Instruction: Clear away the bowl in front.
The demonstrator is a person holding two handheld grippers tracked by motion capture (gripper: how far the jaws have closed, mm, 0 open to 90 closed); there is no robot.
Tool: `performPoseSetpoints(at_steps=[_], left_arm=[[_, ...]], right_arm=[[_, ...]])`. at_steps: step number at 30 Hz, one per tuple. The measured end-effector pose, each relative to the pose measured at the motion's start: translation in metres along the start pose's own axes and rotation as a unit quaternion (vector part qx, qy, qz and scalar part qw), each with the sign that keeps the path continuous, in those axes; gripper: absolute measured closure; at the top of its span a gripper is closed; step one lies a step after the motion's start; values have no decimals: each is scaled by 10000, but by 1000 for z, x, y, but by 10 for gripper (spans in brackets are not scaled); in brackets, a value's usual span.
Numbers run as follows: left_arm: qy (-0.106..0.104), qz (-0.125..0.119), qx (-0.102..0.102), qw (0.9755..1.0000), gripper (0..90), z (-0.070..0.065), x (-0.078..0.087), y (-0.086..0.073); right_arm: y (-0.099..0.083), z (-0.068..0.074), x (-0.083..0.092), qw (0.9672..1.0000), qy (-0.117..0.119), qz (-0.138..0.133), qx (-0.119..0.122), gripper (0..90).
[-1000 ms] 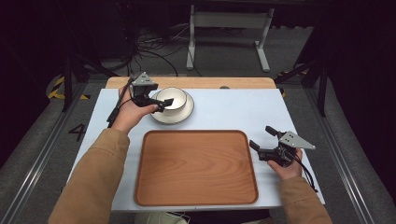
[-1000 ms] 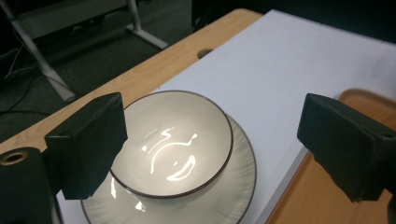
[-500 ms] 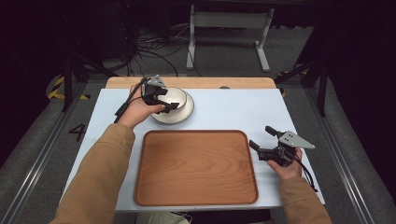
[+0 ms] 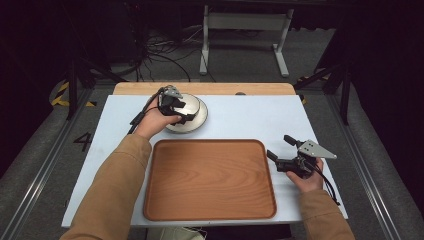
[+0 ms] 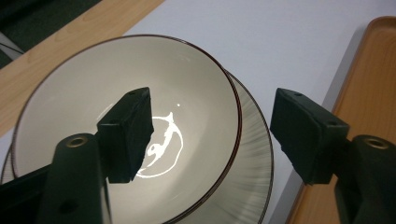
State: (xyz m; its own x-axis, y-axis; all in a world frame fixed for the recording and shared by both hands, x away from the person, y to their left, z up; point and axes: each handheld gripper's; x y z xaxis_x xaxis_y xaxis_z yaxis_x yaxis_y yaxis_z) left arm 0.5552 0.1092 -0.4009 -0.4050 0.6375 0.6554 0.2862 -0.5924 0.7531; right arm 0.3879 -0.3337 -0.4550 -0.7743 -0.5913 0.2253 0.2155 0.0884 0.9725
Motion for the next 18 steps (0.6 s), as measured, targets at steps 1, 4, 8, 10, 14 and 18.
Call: performPoseSetpoints(at_steps=[1,4,8,10,14,18], left_arm=[[-19,26,-2,10000,330,0,-1,0],[-20,117,-31,9999,355,-1,-4,-1],[28,281,-93,9996,399,-3,-10,-1],[17,353,-96,9993,433,-3,-13,-2],[49,503,-154,9986,473,-5,-16,-2],[109,647,-320,9973,518,-7,-20,-1]], right_arm=[[0,0,0,10000,0,0,-1,71],[0,0,0,10000,6,4,-5,71],[0,0,0,10000,5,2,-14,71],[0,0,0,10000,7,2,-15,71],[0,0,0,10000,9,10,-24,72],[0,0,0,10000,16,8,-18,71]])
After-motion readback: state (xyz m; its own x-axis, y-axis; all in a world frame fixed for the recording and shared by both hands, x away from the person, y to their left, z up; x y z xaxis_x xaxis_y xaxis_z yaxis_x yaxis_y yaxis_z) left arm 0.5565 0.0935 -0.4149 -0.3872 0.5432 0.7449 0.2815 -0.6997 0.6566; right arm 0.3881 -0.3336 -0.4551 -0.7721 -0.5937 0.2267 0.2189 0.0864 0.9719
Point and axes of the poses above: each handheld gripper's, and its own axes: x roughly backward along the jaws, y roughly out of its top, z roughly to its left, and after that the axes turned 5 degrees about -x, right-handed
